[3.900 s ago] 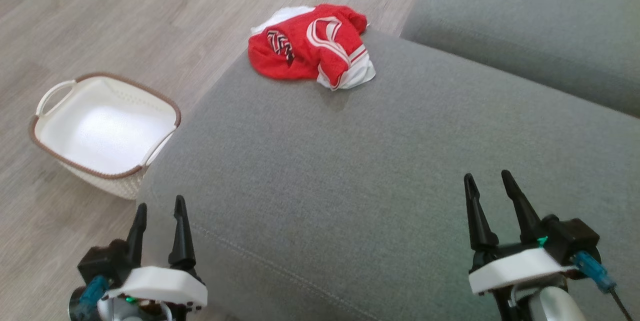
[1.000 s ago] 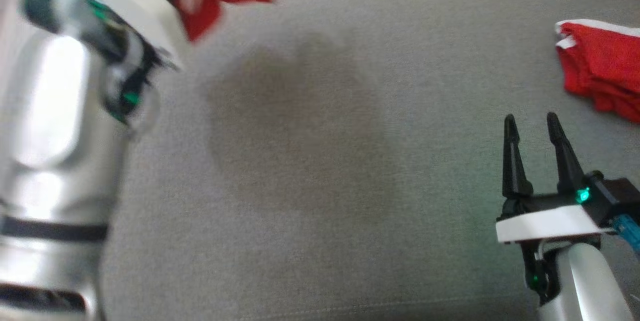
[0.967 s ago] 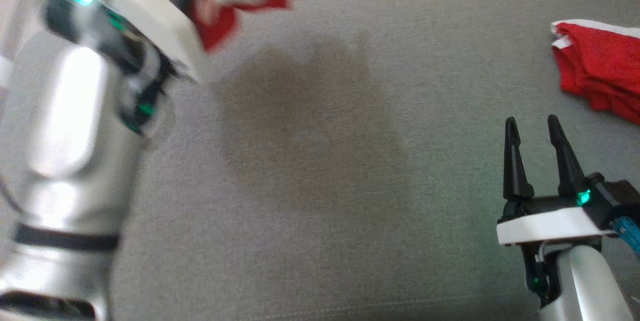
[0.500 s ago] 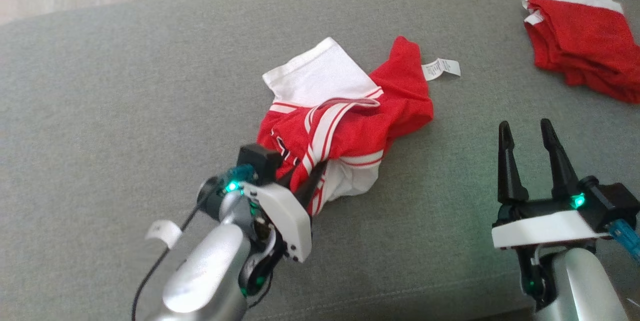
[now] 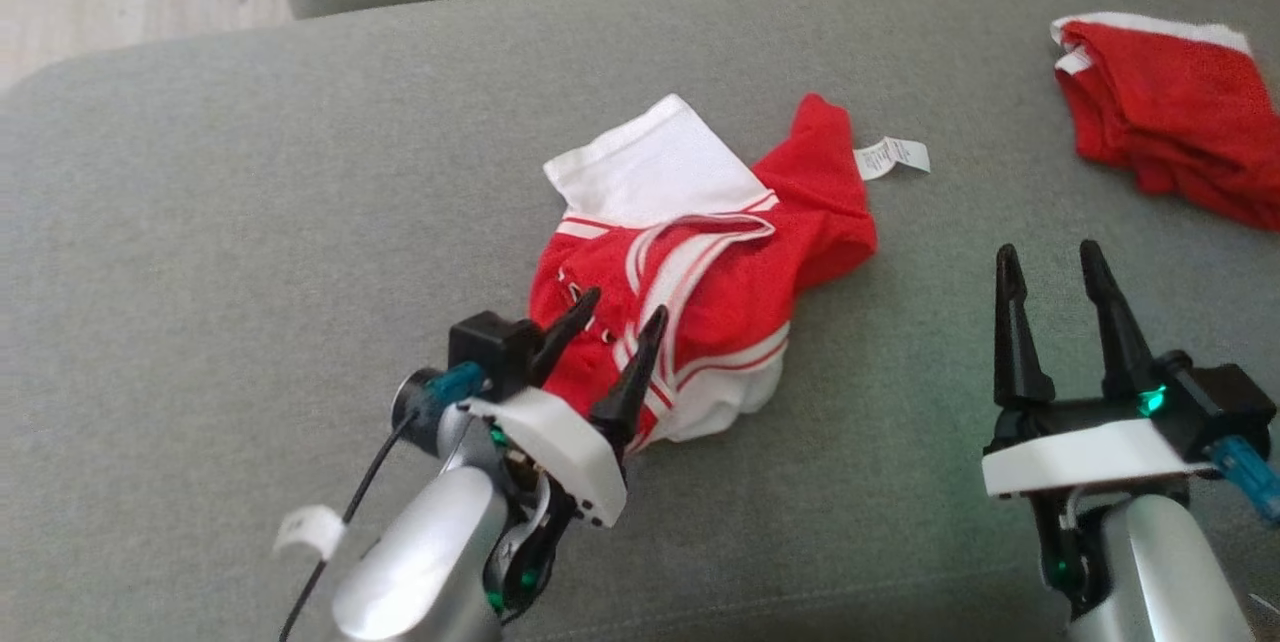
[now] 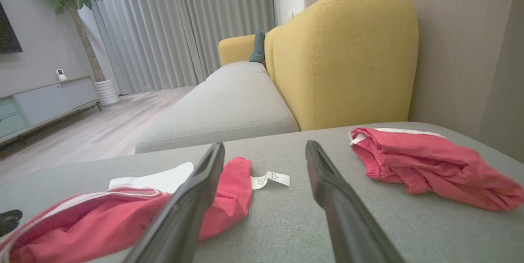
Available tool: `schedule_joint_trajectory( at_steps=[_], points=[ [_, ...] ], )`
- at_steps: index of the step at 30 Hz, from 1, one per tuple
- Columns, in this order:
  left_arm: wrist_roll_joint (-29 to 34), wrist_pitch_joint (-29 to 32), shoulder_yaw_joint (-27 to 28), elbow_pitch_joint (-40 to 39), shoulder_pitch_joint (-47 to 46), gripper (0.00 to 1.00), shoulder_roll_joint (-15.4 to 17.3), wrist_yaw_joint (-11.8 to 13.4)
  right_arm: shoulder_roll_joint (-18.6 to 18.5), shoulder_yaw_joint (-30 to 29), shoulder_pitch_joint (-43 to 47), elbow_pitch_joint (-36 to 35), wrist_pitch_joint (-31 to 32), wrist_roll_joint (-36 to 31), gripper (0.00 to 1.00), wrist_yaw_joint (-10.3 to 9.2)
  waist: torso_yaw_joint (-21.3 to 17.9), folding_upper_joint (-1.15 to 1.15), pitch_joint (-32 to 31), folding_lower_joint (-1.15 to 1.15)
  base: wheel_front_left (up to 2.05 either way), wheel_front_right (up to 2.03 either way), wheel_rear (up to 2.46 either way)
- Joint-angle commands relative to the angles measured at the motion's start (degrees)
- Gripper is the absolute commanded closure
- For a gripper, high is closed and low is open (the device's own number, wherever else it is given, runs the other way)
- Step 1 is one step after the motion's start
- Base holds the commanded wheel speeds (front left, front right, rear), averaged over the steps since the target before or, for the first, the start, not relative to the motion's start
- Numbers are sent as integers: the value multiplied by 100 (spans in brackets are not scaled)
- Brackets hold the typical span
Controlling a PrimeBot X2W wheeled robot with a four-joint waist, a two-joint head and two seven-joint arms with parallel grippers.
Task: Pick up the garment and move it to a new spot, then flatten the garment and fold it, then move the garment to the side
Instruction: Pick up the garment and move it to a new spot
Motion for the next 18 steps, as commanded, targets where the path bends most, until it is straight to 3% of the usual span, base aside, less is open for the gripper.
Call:
schedule_joint_trajectory(
  at_steps=[1,10,18],
  points=[
    [-63,-128,220,-248,-13,0,0,58,-25,168,-100,-147,-74,-22,0,-5,100,0,-110,0,0,0,0],
    [-201,-543,775,-977,540,0,237,460,-25,207,-14,-100,-71,-40,0,-5,357,0,-478,0,0,0,0],
    [114,-646,1372,-1515,1242,0,566,909,-25,178,199,-67,-74,4,0,-5,510,0,-674,0,0,0,0]
  ],
)
